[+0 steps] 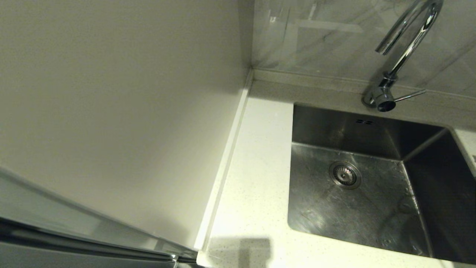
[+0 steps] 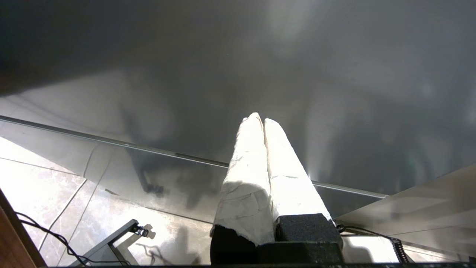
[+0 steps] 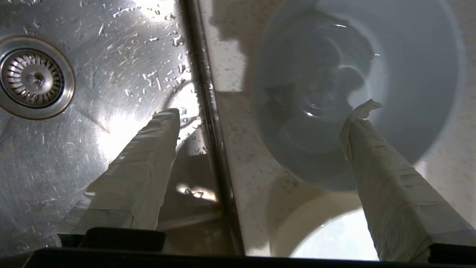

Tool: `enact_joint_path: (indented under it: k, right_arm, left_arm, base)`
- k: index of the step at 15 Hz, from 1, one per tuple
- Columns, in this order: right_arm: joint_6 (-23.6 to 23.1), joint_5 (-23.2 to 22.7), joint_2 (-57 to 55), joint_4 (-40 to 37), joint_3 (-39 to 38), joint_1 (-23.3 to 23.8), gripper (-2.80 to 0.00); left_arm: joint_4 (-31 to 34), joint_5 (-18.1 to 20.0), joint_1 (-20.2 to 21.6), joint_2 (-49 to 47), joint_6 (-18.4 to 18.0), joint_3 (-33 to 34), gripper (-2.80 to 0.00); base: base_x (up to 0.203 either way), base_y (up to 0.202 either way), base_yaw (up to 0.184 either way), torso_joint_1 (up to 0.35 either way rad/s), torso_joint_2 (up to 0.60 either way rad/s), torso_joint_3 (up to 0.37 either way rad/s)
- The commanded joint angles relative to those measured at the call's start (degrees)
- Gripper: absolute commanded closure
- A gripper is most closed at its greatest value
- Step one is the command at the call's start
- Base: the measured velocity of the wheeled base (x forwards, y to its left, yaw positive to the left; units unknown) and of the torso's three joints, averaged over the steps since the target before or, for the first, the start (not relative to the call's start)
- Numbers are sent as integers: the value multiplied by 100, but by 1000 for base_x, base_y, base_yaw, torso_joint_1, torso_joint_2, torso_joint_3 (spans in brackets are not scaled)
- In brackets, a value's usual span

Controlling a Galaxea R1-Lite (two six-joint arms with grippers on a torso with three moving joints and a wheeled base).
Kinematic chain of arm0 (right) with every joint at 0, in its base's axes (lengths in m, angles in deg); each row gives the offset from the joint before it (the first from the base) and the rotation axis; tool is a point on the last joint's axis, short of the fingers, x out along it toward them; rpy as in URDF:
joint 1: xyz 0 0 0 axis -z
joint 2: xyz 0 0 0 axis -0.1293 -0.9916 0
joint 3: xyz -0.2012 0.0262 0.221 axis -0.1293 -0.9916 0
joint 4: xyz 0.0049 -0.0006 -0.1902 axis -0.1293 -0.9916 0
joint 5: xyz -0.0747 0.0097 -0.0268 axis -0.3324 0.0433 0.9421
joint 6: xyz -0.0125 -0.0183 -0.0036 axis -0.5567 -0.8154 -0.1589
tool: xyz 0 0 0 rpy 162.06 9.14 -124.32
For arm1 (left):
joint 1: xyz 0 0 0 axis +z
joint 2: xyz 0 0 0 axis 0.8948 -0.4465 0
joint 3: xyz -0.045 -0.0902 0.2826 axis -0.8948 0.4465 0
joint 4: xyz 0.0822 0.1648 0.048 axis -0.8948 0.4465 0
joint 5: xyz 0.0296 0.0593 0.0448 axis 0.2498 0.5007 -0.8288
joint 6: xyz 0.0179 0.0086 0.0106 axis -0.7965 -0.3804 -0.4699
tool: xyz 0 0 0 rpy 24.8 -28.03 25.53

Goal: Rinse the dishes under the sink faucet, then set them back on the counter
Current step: Put a bowl into the sink

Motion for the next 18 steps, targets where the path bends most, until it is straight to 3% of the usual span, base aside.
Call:
enact_joint_path:
  k: [1, 5, 6, 18]
  right_arm:
    - [-5, 1, -137, -4, 53, -88, -280]
    - [-14, 46, -243, -4, 210, -160, -280]
    - [-14, 64, -252, -4, 220, -169, 0]
    - [-23, 152, -278, 38, 263, -319, 0]
  left_arm:
    - [-2, -3, -6, 23, 6, 0, 0]
    - [-2, -7, -1, 18, 1, 0, 0]
    - [-2, -3, -5, 19, 7, 0, 0]
    - [-2, -3, -1, 18, 1, 0, 0]
  base:
    - [0, 0, 0, 0, 0, 0]
    - [0, 0, 0, 0, 0, 0]
    - [0, 0, 0, 0, 0, 0]
    - [0, 0, 0, 0, 0, 0]
